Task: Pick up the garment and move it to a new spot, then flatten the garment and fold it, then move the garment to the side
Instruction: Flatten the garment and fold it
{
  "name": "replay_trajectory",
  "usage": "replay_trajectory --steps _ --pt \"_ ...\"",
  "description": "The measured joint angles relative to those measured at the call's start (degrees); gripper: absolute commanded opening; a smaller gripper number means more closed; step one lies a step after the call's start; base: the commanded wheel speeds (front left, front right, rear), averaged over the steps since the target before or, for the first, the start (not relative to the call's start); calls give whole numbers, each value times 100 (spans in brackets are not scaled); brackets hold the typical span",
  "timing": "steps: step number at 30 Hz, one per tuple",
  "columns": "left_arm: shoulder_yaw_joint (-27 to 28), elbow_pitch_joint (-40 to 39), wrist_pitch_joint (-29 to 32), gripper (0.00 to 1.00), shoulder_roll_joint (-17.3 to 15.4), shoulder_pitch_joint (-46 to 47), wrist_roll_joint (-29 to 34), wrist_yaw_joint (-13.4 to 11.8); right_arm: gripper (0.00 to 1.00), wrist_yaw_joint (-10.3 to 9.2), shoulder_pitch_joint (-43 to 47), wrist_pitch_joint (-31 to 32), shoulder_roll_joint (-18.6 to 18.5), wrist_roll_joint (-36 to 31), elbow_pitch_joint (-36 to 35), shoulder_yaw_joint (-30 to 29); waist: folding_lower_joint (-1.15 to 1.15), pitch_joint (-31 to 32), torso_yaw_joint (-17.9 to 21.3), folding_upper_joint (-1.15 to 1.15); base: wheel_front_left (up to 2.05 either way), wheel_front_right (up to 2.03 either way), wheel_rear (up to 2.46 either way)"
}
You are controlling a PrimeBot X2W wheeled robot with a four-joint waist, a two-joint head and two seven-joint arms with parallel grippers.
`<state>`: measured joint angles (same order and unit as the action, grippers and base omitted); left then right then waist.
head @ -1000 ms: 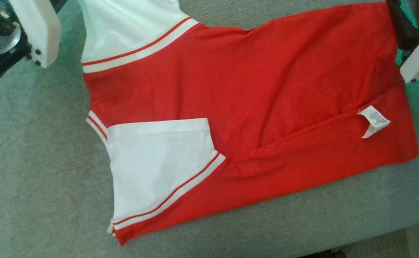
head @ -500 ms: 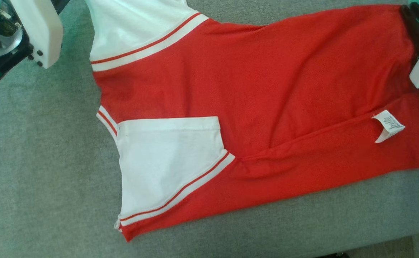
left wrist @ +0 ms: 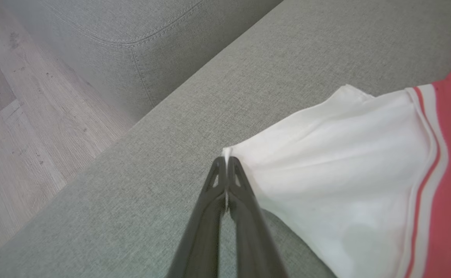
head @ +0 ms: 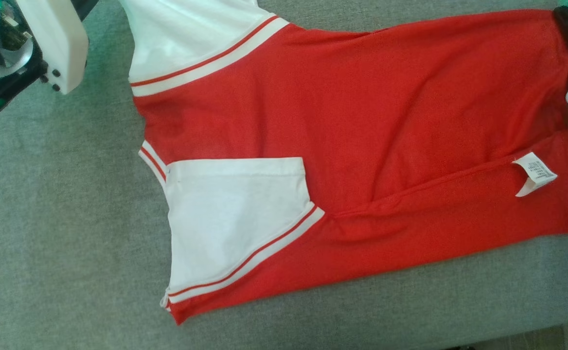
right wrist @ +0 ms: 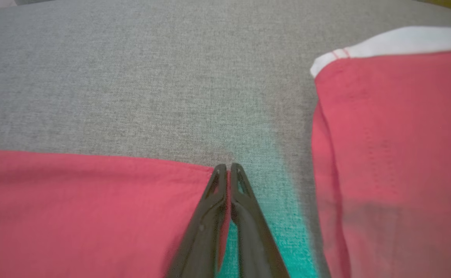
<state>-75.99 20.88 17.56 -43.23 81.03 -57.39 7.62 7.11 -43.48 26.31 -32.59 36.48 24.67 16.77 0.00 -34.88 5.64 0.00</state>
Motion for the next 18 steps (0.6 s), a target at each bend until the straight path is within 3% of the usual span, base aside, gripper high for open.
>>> replay_trajectory --steps 8,10,14,18 --pt "0 -40 1 0 20 -1 -2 0 20 -1 -41 510 0 253 -15 -124 0 42 -61 0 0 0 0" --pt "0 -45 1 0 30 -2 -2 0 0 -1 -35 584 -4 285 -57 -131 0 56 -74 0 0 0 0" --pt "-1 -56 -58 0 40 -5 1 0 0 -2 -5 653 -38 336 -144 -125 0 89 -100 0 0 0 0" --pt "-2 -75 -293 0 42 -6 199 0 0 -2 99 314 -43 310 -288 -91 1 123 -122 0 0 0 0"
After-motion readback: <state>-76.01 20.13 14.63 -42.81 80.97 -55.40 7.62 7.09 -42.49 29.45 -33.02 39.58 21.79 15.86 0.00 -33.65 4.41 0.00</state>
